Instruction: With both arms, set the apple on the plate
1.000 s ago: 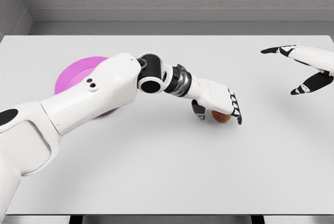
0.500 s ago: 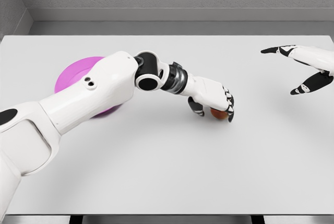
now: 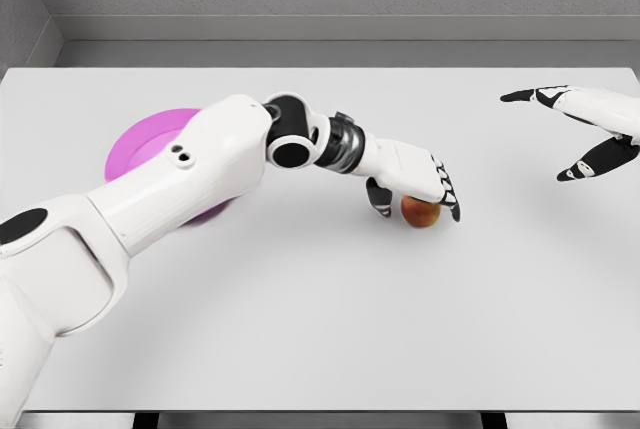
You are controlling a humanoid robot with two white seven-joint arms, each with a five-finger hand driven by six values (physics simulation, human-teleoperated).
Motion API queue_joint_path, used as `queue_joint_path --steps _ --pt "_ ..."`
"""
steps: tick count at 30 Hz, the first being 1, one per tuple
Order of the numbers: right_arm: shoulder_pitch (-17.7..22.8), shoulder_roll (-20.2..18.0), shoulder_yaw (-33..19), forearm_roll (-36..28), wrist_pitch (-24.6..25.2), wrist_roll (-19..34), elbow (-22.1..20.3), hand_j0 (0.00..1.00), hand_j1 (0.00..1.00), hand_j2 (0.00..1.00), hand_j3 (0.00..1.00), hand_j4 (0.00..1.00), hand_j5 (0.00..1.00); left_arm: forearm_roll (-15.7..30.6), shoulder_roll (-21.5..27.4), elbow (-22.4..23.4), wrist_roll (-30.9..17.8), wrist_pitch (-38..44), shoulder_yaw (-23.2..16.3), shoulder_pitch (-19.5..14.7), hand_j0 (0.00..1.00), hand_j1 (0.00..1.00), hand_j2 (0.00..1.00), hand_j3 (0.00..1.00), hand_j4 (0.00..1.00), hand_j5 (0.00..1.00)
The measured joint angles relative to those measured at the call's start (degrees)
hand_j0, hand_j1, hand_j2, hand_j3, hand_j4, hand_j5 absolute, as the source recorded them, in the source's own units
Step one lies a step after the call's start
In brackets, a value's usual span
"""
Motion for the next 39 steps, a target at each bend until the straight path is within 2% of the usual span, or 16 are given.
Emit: queue_joint_path --steps 6,14,16,19,25,28,34,39 --pt "0.0 -0.01 0.0 0.0 0.0 0.0 0.0 1.0 1.0 1.0 1.0 1.0 1.0 -0.74 -1.75 2.88 0.0 0.0 -0.32 0.0 0.88 0.88 0.88 0.88 0.88 0.88" --pt "0.0 0.0 0.0 0.0 0.0 0.0 0.05 1.0 1.0 1.0 1.0 1.0 1.0 -1.23 -2.6 4.14 -0.42 0.08 -1.24 -0.53 0.61 0.61 0.61 0.61 0.61 0.61" --pt "0.0 0.0 0.0 0.0 0.0 0.0 0.06 1.0 1.0 1.0 1.0 1.0 1.0 -1.19 -2.64 4.3 -0.47 0.14 -1.45 -0.44 0.58 0.58 0.58 0.58 0.58 0.58" --pt "0.0 0.0 0.0 0.0 0.0 0.0 0.06 1.0 1.0 1.0 1.0 1.0 1.0 -1.06 -2.68 4.42 -0.48 0.24 -1.64 -0.44 0.46 0.46 0.46 0.46 0.46 0.46" --pt "0.0 0.04 0.0 -0.01 0.0 0.0 0.08 1.0 1.0 1.0 1.0 1.0 1.0 -1.25 -2.45 4.5 -0.58 0.09 -1.5 -0.53 0.3 0.3 0.3 0.3 0.3 0.3" --pt "0.0 0.05 0.0 -0.01 0.0 0.0 0.09 1.0 1.0 1.0 1.0 1.0 1.0 -1.17 -2.01 4.47 -0.53 0.05 -1.36 -1.41 0.15 0.15 0.15 0.15 0.15 0.15" --pt "0.0 0.07 0.0 0.0 0.0 0.0 0.07 1.0 1.0 1.0 1.0 1.0 1.0 0.48 0.04 3.96 -0.29 0.0 -1.2 -2.72 0.14 0.14 0.14 0.14 0.14 0.14" --pt "0.0 0.14 0.0 -0.06 0.0 0.0 -0.02 1.0 1.0 1.0 1.0 1.0 1.0 3.87 5.81 -0.83 -0.14 0.01 -1.16 -4.39 0.15 0.15 0.15 0.15 0.15 0.15"
